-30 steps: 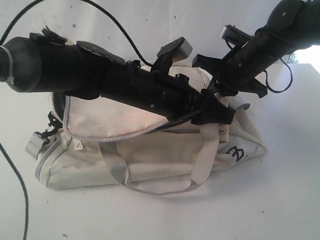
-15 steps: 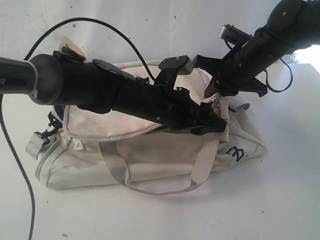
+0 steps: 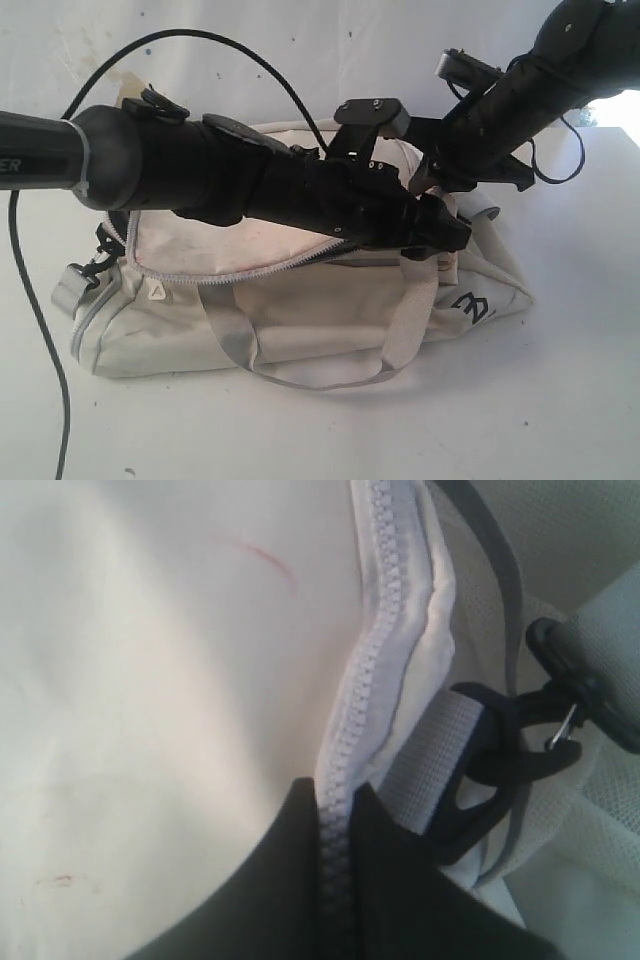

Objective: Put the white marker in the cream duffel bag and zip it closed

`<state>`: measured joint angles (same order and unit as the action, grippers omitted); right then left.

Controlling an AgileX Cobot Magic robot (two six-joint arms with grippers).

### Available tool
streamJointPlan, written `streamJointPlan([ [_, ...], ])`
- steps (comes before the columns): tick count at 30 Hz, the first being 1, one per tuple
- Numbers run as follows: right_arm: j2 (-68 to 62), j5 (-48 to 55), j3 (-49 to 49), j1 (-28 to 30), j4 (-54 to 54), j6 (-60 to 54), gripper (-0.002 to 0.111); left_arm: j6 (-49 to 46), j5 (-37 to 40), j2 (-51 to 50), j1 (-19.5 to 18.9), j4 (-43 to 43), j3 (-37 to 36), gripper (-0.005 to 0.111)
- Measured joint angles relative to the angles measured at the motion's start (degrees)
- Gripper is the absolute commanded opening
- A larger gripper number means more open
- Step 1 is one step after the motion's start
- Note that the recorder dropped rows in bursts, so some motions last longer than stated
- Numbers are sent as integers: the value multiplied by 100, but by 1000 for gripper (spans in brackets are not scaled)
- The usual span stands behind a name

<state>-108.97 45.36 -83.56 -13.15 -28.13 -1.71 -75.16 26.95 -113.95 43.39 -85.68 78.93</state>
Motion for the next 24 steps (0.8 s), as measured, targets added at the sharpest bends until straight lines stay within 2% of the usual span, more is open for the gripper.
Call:
streamJointPlan([
  [16,0,0,0,0,0,-21,0,19,-226,-81,-1,70,20,59],
  [24,0,127,0,0,0,-21,0,219,-246,-81,-1,-449,20,59],
])
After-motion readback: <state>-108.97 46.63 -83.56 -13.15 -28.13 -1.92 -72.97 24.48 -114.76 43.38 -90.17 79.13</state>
